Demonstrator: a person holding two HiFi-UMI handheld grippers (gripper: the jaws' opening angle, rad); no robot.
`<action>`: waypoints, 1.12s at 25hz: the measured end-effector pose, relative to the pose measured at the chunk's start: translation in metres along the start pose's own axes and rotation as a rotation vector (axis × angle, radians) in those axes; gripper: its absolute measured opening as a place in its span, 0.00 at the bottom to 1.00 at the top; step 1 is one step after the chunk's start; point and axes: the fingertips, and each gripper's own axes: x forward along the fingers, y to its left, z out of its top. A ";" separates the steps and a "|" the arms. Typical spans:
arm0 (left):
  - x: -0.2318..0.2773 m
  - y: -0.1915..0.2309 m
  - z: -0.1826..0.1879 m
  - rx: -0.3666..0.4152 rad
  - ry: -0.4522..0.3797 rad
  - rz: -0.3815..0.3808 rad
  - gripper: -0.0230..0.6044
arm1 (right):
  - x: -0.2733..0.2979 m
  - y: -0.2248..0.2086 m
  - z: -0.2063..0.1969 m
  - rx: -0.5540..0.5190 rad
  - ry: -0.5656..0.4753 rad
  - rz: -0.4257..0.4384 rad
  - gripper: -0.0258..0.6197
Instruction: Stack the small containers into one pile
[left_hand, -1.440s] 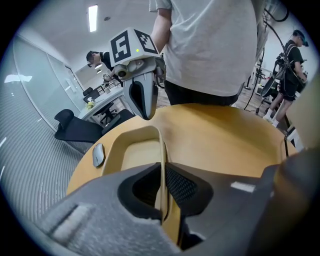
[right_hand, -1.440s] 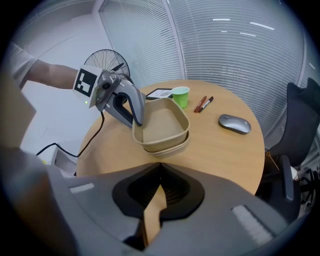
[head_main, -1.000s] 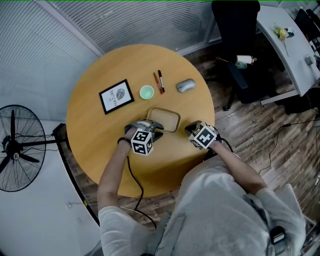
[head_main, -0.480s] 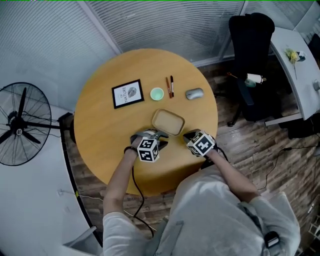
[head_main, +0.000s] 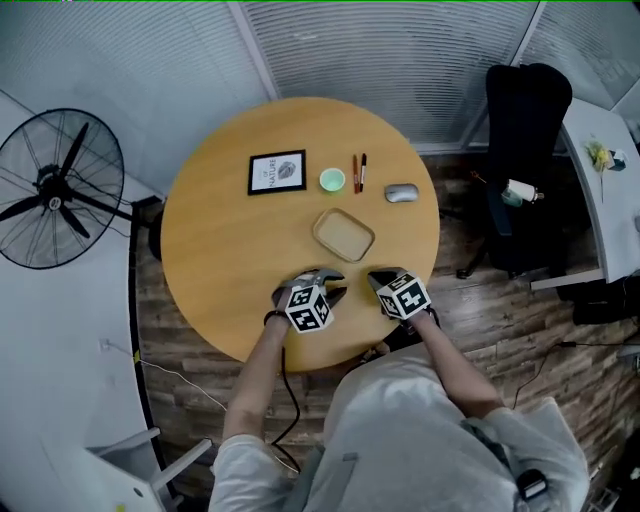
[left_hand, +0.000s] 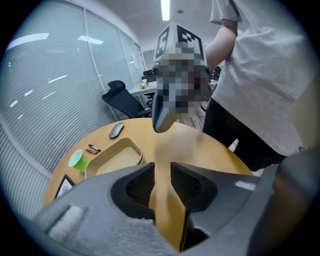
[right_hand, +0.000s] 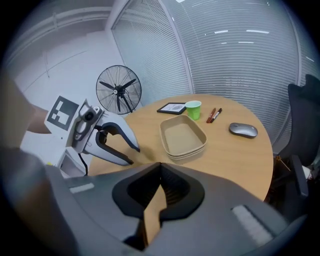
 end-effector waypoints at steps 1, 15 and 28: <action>-0.001 -0.002 0.003 -0.044 -0.009 0.028 0.20 | -0.003 0.003 -0.002 -0.001 -0.010 0.002 0.04; -0.045 -0.007 0.023 -0.780 -0.257 0.457 0.20 | -0.038 0.013 -0.018 0.107 -0.182 -0.058 0.04; -0.059 -0.051 0.009 -1.122 -0.359 0.573 0.20 | -0.048 0.041 -0.038 0.078 -0.205 -0.040 0.04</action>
